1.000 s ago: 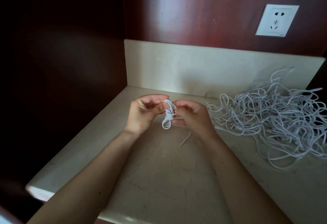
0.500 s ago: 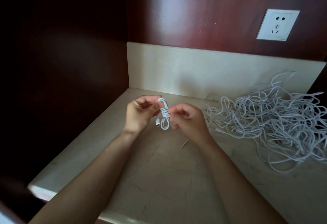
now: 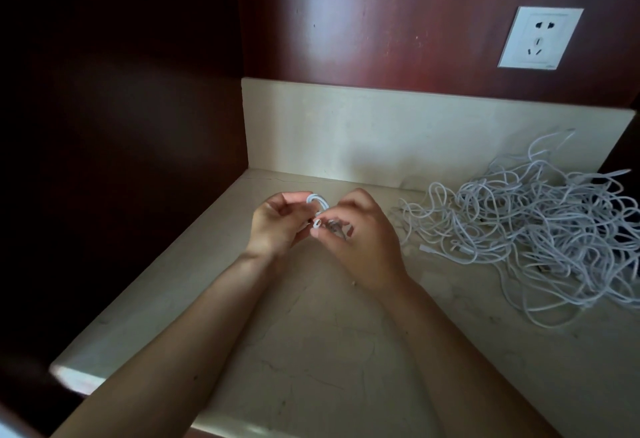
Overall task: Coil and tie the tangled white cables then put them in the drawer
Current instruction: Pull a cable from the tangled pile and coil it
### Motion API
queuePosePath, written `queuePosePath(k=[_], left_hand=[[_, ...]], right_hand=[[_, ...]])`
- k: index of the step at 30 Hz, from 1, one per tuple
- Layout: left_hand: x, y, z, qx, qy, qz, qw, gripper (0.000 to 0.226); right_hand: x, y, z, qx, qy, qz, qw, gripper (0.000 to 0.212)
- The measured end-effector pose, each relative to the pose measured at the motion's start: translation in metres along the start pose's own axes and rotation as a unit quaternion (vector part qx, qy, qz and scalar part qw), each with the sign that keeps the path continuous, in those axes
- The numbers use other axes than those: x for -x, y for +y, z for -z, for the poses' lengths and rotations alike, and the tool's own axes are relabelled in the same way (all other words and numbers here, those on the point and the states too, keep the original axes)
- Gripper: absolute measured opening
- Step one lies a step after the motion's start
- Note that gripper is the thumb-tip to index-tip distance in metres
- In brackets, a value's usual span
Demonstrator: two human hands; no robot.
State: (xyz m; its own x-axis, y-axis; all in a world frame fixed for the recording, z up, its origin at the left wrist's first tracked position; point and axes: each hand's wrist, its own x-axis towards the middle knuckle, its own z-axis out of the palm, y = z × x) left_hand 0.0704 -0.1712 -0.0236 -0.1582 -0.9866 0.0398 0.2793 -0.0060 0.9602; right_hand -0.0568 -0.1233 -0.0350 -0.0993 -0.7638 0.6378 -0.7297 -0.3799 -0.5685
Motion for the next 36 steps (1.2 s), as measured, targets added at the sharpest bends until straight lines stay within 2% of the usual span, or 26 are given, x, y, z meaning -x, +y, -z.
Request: queuePosePath(k=[3,8,12,17,22,27,31,36], left_hand=[[0.002,-0.003,-0.001,-0.019,-0.032,-0.024,0.999,0.018],[-0.001,-0.003,0.001,-0.007,-0.050,-0.061,0.997,0.013],[-0.004,-0.004,0.001,-0.008,-0.051,-0.087,0.995,0.014],[-0.001,-0.006,0.000,-0.064,-0.082,-0.165,0.981,0.009],[-0.004,-0.005,0.004,-0.062,-0.113,-0.180,0.975,0.013],[-0.003,-0.004,0.002,-0.052,-0.135,-0.186,0.972,0.013],[-0.002,-0.005,0.002,-0.042,-0.127,-0.196,0.971,0.018],[-0.002,-0.004,0.001,-0.044,-0.120,-0.205,0.970,0.023]], right_hand=[[-0.002,0.001,-0.003,-0.016,0.051,0.003,0.999,0.006],[-0.003,-0.001,-0.002,-0.136,0.099,-0.097,0.981,0.006],[-0.006,0.001,-0.003,-0.225,0.109,-0.168,0.953,0.021],[-0.010,0.000,0.005,-0.327,0.080,-0.265,0.904,0.020],[-0.013,-0.002,0.013,-0.379,0.110,-0.324,0.860,0.023],[-0.014,-0.008,0.014,-0.370,0.081,-0.335,0.863,0.017],[-0.013,-0.006,0.012,-0.356,0.039,-0.316,0.878,0.017],[-0.013,-0.007,0.010,-0.335,0.023,-0.318,0.887,0.017]])
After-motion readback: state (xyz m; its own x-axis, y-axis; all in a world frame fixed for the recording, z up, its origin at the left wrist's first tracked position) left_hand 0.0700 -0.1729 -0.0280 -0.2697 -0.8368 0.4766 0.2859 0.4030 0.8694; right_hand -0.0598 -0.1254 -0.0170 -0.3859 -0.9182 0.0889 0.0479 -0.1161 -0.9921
